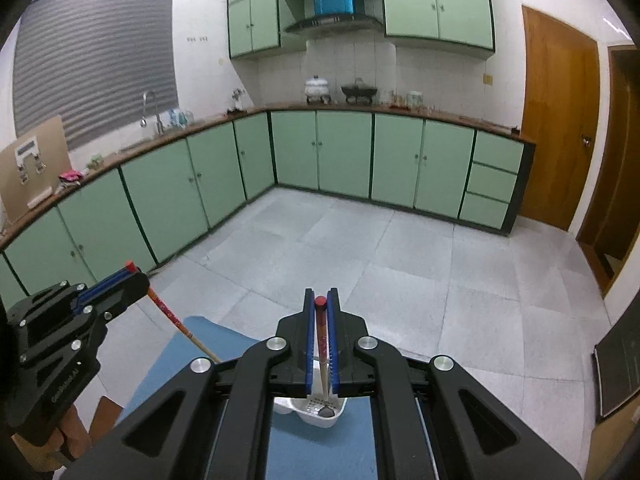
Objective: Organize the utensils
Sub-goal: 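Carry the chopsticks to the holder and lower the left tool's chopstick into a compartment, then open both tools and move them back over the chopstick row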
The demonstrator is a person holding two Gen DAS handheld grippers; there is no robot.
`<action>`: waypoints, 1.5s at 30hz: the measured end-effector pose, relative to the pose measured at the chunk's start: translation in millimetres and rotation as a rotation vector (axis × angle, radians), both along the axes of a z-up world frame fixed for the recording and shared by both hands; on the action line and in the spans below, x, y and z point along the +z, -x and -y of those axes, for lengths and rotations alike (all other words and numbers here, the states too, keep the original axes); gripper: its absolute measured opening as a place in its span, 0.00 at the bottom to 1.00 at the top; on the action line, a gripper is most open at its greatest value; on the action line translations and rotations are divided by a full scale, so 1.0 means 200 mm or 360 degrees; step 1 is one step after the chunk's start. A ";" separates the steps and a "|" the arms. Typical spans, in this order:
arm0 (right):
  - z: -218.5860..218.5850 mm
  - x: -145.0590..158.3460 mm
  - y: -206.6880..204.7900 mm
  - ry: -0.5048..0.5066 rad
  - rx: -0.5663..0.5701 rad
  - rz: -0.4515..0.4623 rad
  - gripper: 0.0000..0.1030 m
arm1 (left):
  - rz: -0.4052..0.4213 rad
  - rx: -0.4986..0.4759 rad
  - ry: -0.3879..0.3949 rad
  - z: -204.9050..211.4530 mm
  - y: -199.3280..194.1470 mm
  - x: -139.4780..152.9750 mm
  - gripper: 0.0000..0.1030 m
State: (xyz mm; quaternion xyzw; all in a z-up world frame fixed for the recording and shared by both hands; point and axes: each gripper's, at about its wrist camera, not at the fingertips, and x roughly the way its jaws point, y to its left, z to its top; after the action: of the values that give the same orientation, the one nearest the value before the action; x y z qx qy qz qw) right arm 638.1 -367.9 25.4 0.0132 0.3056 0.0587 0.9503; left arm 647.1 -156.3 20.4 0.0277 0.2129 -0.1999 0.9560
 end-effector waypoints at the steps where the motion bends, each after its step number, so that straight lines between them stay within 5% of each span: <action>1: 0.01 -0.06 -0.03 -0.0005 -0.0002 -0.0026 0.06 | -0.0029 0.0001 -0.0008 0.01 -0.04 -0.06 0.05; 8: 0.06 -0.30 -0.07 -0.0032 0.0021 -0.0128 0.08 | -0.0159 0.0016 -0.0025 -0.01 -0.14 -0.33 0.12; 12: 0.09 -0.23 0.03 -0.0078 0.0016 -0.0074 0.10 | -0.0118 0.0011 -0.0007 -0.08 -0.06 -0.27 0.30; 18: 0.09 -0.06 0.37 -0.0121 0.0073 0.0058 0.11 | -0.0017 -0.0014 0.0027 -0.24 0.25 -0.09 0.39; 22: 0.07 -0.08 0.72 -0.0202 0.0089 0.0128 0.16 | -0.0010 -0.0036 0.0039 -0.37 0.55 -0.12 0.41; 28: -0.02 -0.41 1.31 -0.0160 0.0066 0.0184 0.17 | -0.0007 -0.0017 0.0019 -0.52 1.09 -0.39 0.45; 34: -0.16 -0.91 1.85 -0.0117 -0.0062 0.0161 0.17 | -0.0192 0.0024 0.0075 -0.60 1.54 -0.81 0.46; 38: -0.24 -1.19 2.04 -0.0174 -0.0127 0.0046 0.17 | -0.0207 0.0044 -0.0023 -0.58 1.77 -1.04 0.46; 45: -0.39 -1.39 2.20 -0.0150 -0.0114 -0.0013 0.17 | -0.0389 0.0046 -0.0024 -0.54 1.91 -1.29 0.46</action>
State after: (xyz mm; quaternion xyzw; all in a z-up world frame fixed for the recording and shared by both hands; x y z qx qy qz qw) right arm 198.7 -290.9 -253.6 0.0690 0.3057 0.0389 0.9488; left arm 265.3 -48.9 -238.1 0.0073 0.3299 -0.1865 0.9254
